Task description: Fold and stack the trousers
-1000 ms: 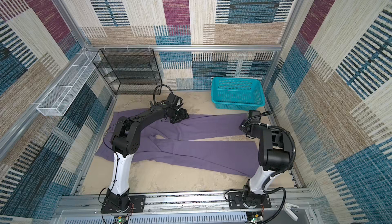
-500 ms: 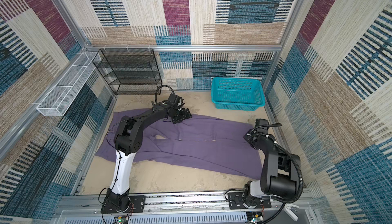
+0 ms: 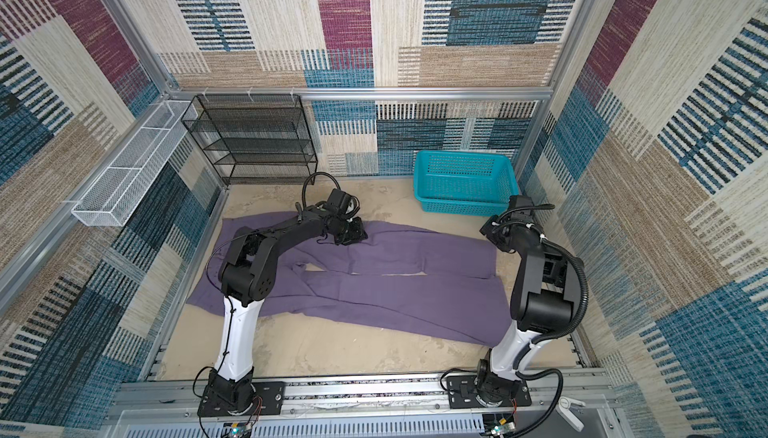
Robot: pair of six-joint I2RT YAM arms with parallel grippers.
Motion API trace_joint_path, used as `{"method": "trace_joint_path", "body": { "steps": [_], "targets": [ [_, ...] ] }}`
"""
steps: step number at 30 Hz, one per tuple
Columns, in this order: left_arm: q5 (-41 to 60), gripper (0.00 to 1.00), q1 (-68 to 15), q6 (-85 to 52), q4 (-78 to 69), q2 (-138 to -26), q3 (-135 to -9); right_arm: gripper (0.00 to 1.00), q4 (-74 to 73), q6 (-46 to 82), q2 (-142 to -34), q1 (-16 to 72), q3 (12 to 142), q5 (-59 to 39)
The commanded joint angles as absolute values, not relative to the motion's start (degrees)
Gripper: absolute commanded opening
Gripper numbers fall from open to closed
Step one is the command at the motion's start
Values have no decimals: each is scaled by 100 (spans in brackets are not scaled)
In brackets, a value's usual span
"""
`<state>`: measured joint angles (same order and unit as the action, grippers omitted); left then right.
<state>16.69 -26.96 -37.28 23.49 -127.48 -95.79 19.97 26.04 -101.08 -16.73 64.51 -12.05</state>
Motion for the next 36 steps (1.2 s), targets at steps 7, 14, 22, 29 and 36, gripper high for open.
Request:
{"method": "trace_joint_path", "body": {
  "steps": [7, 14, 22, 29, 36],
  "targets": [
    [1586, 30, -2692, -3587, 2520, -12700, -9552, 60, 2118, 2367, -10380, -1918, 6345, -1182],
    [1564, 31, -2697, -3589, 2496, -12686, -9497, 58, 1795, 2181, -10694, -2087, 6333, -1915],
    [1564, 31, -2698, -3612, 2485, -12734, -9501, 22, 1532, 1867, -10832, -2087, 6368, -2728],
    [1577, 31, -2690, -3624, 2487, -12789, -9545, 1, 743, 1699, -9736, -2004, 5832, -2503],
    [1556, 31, -2687, -3628, 2505, -12847, -9604, 0, -184, 1450, -8054, -1582, 4714, -479]
  ]
}}
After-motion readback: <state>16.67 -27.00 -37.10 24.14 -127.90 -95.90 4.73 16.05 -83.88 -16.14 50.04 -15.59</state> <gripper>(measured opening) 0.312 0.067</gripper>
